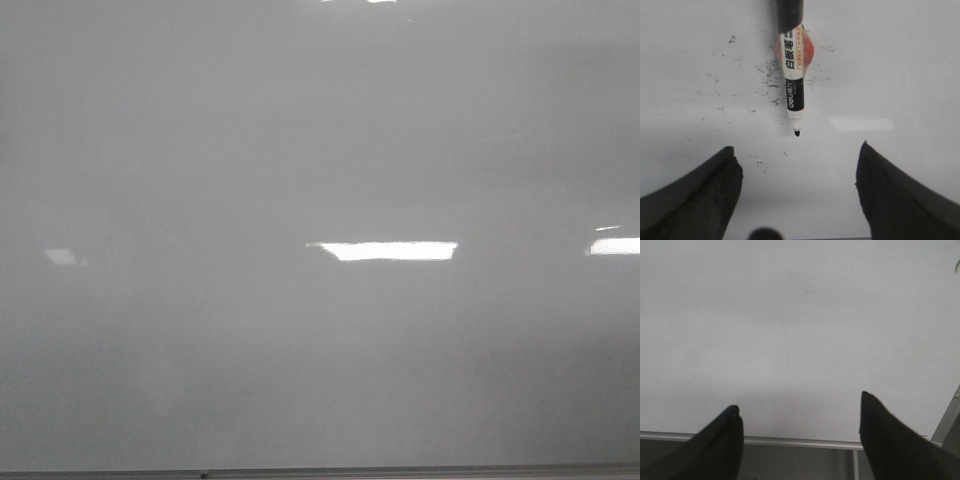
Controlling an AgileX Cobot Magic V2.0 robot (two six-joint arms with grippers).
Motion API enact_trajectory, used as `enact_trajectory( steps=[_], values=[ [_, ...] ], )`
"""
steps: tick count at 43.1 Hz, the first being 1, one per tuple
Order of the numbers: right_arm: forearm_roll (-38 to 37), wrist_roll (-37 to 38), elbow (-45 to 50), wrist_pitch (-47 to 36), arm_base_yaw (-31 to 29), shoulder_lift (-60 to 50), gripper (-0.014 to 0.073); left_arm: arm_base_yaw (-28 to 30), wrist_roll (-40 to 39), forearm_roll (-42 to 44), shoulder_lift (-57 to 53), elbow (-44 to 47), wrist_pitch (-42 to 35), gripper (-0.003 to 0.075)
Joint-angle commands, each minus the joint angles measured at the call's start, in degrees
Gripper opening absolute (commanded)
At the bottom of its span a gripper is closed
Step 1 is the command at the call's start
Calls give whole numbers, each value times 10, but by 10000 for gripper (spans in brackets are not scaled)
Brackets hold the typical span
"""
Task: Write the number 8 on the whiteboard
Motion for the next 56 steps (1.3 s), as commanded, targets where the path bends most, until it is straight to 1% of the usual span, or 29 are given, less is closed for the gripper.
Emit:
enact_trajectory(
  steps=[1, 12, 25, 30, 34, 39, 47, 51, 56],
  values=[
    [1, -7, -20, -36, -3, 0, 520, -2, -8, -4, 28, -20, -80, 473],
    [1, -7, -20, -38, -3, 0, 520, -2, -8, -4, 118, -20, -172, 421],
    [1, -7, -20, -38, -3, 0, 520, -2, -8, -4, 182, -20, -256, 337],
    [1, -7, -20, -38, -3, 0, 520, -2, -8, -4, 191, -20, -263, 272],
    [1, -7, -20, -38, -3, 0, 520, -2, -8, -4, 192, -20, -263, 195],
    [1, -7, -20, -38, -3, 0, 520, -2, -8, -4, 185, -20, -253, 107],
    [1, -7, -20, -47, -3, -2, 520, -2, -8, -4, 153, -20, -210, 5],
    [3, -7, -23, -47, -3, -2, 520, -2, -2, 1, 126, -30, -162, -20],
    [24, -7, -32, -34, -3, -2, 520, -4, 48, 1, 97, -65, -57, -21]
  ],
)
